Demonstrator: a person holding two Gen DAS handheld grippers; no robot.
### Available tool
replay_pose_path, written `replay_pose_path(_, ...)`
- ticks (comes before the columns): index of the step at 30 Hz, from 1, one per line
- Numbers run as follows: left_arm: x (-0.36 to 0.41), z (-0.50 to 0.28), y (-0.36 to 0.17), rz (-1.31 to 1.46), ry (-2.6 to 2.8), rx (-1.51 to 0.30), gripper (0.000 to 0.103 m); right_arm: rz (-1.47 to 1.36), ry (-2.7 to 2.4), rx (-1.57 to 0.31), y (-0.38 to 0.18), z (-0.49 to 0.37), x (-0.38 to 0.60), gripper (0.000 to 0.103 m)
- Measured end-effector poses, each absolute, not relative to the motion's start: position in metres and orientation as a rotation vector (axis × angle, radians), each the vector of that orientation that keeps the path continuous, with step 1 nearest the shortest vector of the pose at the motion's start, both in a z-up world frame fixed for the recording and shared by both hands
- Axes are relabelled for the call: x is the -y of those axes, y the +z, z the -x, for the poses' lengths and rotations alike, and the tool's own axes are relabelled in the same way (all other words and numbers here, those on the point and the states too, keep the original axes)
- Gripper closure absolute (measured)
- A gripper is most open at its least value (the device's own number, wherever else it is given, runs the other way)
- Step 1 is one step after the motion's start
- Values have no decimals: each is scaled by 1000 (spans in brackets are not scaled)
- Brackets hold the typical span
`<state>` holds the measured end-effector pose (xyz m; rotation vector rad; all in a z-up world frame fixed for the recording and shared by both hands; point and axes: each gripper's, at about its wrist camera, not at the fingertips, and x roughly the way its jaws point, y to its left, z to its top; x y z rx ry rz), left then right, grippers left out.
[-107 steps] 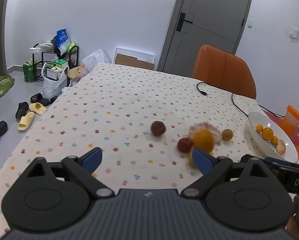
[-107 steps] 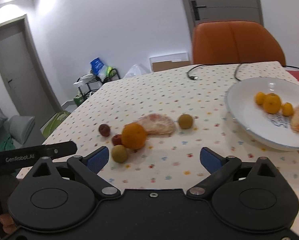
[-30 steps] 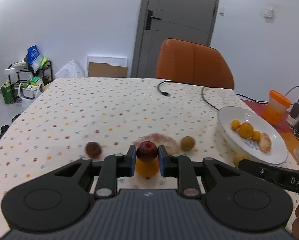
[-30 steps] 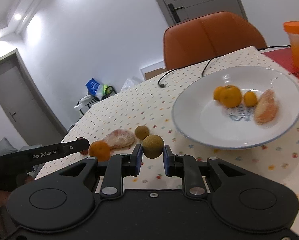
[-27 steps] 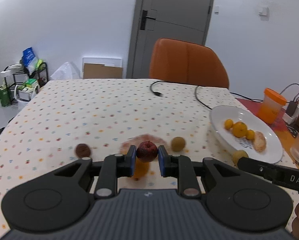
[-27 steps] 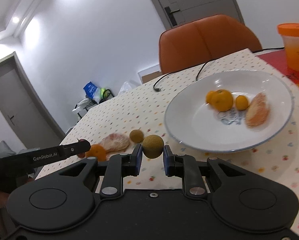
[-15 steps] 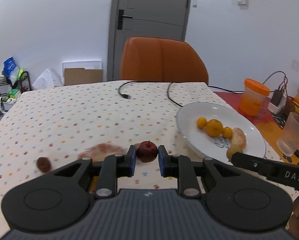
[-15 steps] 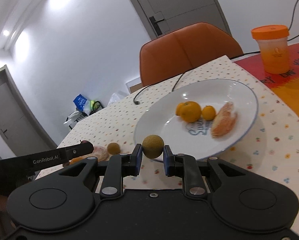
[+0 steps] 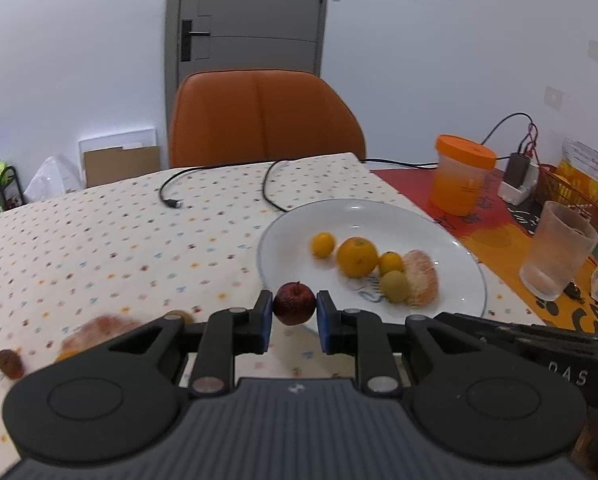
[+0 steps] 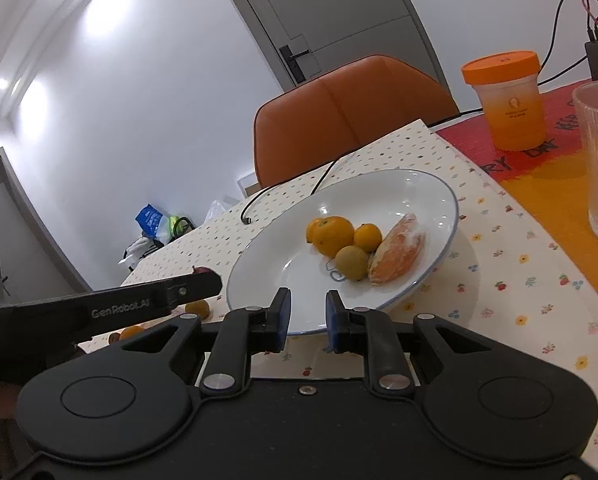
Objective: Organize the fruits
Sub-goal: 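Carry the green fruit and red plum over the white plate with both grippers, then open both grippers to drop the fruits onto the plate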
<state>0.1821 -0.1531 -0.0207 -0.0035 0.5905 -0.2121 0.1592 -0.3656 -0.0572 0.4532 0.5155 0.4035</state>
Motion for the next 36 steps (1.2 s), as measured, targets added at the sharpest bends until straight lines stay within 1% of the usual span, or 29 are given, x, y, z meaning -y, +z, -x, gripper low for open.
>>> replay_pose_path(8,167,-190,-19,0,-238,-593,81,-454,389,-507,-53,-156,371,80)
replay_pose_path(10,168,-192,-18,7,-233,-596,80,-450,388,-508,-52,-155,372,80)
replay_pose_path(11,168,-191,-18,9,-232,-596,78,-448,386,-509,-52,-154,371,80)
replay_pose_path(18,155,-185,-15,22,-178,-620,78,-451,387,-486,-43,-148,370,80)
replay_pose_path(20,149,-179,-10,25,-154,-617,76,-455,400,-473,-41,-145,368,80)
replay_pose_path(24,136,-167,-3,34,-102,-604,60,-464,421,-491,-42,-149,360,80)
replay_pose_path(25,131,-163,-2,36,-89,-597,58,-458,424,-495,-41,-149,357,74)
replay_pose_path(27,125,-159,0,38,-69,-593,49,-436,418,-494,-39,-148,351,64)
replay_pose_path(28,122,-157,1,41,-55,-594,47,-426,417,-488,-37,-147,349,61)
replay_pose_path(30,115,-154,2,53,-35,-594,38,-417,421,-487,-35,-145,346,58)
replay_pose_path(31,112,-153,3,62,-33,-592,34,-413,419,-491,-35,-145,344,54)
replay_pose_path(32,109,-151,3,69,-33,-586,28,-409,414,-497,-34,-145,342,51)
replay_pose_path(33,108,-149,4,70,-31,-579,23,-403,407,-503,-34,-144,341,45)
replay_pose_path(36,105,-145,5,57,-23,-560,15,-388,390,-510,-33,-144,339,34)
